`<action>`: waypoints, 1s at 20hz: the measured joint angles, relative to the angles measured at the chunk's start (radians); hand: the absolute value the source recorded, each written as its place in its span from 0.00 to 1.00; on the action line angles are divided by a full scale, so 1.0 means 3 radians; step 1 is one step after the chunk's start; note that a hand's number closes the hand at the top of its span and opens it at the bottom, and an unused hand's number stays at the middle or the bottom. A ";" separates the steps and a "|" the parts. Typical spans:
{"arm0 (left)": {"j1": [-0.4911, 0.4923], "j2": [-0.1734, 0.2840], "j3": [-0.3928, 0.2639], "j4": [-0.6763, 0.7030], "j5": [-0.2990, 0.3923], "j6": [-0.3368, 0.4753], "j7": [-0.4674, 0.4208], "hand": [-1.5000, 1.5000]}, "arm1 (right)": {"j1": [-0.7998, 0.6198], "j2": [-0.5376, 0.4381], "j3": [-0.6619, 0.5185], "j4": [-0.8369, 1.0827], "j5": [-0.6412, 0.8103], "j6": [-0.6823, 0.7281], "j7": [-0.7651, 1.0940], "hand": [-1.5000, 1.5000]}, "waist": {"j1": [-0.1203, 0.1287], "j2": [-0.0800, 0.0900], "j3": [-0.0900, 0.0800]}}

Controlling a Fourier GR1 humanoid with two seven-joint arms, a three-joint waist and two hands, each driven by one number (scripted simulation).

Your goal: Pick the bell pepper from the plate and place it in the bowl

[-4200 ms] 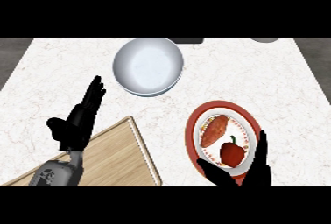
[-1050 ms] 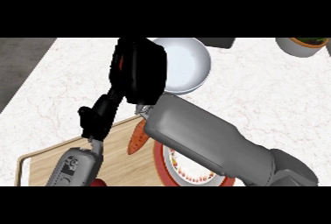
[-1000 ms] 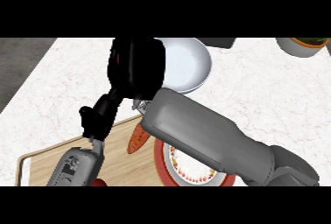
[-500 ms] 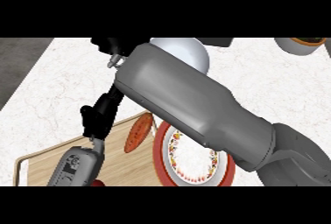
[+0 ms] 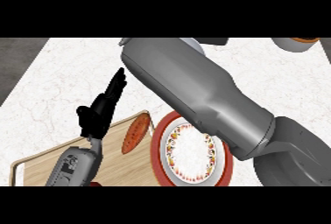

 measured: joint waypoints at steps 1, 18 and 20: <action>-0.0005 -0.0005 0.0000 -0.0007 0.0000 0.0003 0.0009 0.50 | 0.0009 0.0000 0.0034 0.0068 -0.0013 0.0016 -0.0013 1.00 | -0.0001 0.0003 0.0001; 0.0051 -0.0007 0.0075 -0.0027 -0.0028 0.0061 -0.0021 0.50 | 0.0656 0.0001 0.0084 0.0726 -0.0241 -0.0203 -0.0383 1.00 | -0.0139 0.0015 0.0018; 0.0085 0.0006 0.0087 -0.0044 -0.0016 0.0048 -0.0030 0.50 | 0.0759 0.0003 -0.0014 0.0694 -0.0357 -0.0272 -0.0443 0.00 | -0.0149 0.0010 0.0020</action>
